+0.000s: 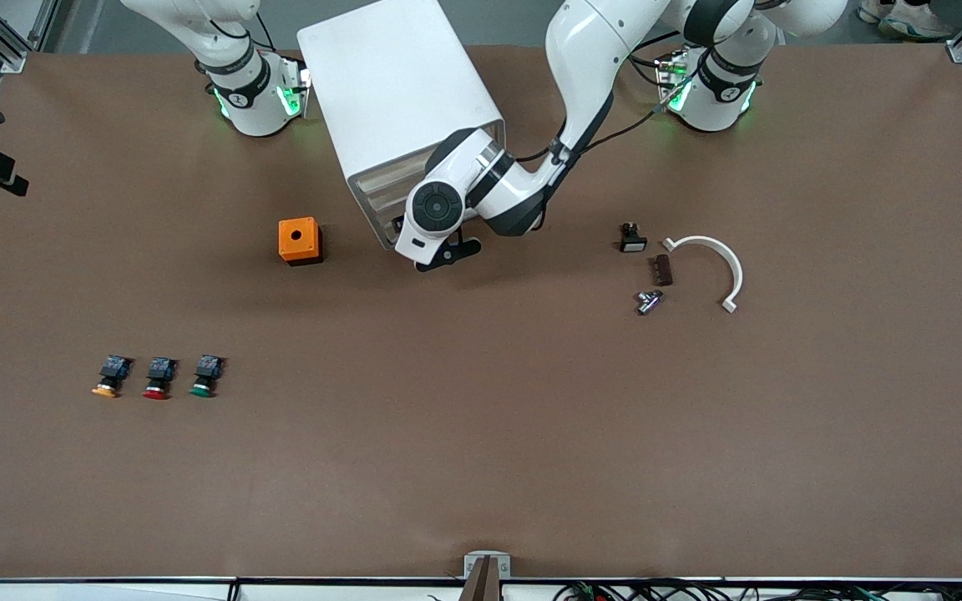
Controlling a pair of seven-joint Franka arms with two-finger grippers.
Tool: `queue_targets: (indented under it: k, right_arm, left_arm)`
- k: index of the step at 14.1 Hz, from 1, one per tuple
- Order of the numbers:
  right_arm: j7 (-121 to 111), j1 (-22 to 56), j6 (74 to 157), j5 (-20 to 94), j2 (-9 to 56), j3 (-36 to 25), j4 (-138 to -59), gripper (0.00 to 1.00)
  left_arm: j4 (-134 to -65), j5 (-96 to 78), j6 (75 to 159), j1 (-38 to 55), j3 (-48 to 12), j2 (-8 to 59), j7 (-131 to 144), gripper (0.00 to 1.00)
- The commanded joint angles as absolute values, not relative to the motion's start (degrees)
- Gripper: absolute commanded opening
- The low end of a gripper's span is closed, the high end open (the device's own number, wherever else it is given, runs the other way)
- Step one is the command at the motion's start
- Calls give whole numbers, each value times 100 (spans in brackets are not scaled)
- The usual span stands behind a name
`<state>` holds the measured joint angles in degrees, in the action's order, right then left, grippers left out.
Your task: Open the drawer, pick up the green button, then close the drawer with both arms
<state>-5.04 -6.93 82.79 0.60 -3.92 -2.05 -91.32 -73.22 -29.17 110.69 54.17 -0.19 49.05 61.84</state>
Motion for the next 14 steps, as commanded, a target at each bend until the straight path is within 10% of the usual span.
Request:
queue_targets:
  k: [1,14]
  right_arm:
    - [-554,-633,8612,70,-904,-211,-9807,100]
    - [-712,-510,8912,61,-1090,-237,-10046,100]
  left_arm:
    - [-7339,-2988,11101,5353,26,4790,6196,100]
    - [-7321,-2093,11065,3614,44,4193,6205,100]
